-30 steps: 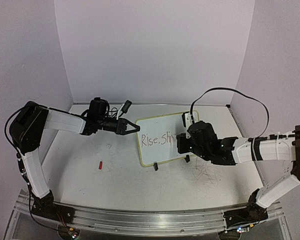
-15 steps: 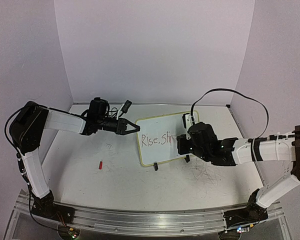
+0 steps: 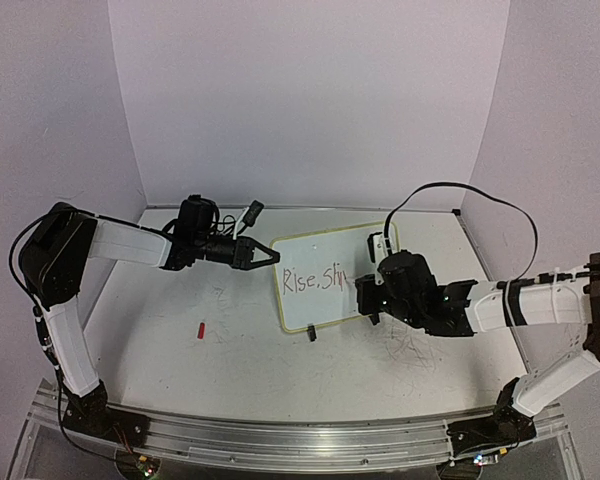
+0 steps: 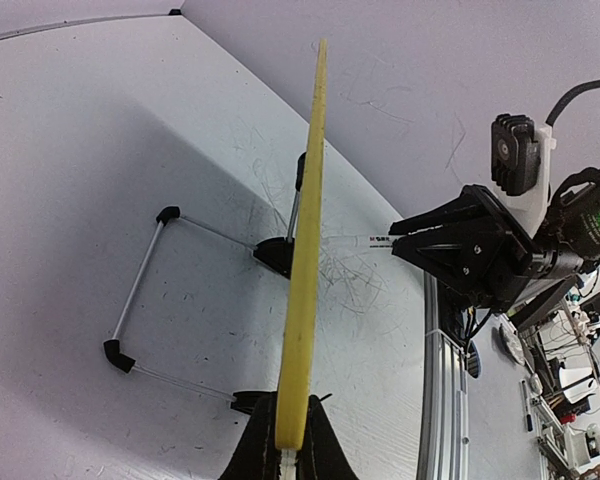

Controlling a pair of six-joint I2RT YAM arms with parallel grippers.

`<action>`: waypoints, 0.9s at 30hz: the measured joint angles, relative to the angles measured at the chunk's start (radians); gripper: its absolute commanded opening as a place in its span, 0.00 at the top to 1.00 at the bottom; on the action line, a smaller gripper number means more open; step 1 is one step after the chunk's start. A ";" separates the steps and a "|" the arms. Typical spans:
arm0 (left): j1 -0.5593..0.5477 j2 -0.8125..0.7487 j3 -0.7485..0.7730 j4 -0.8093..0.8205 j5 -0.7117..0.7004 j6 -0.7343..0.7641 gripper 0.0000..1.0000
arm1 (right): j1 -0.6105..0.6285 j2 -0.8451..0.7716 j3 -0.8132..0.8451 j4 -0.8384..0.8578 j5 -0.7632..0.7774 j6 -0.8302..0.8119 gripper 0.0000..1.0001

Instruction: Write a sentence on the whiteboard

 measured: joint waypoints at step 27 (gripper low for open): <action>0.000 0.000 0.000 -0.001 0.000 0.005 1.00 | 0.002 0.001 0.018 -0.006 0.003 0.001 1.00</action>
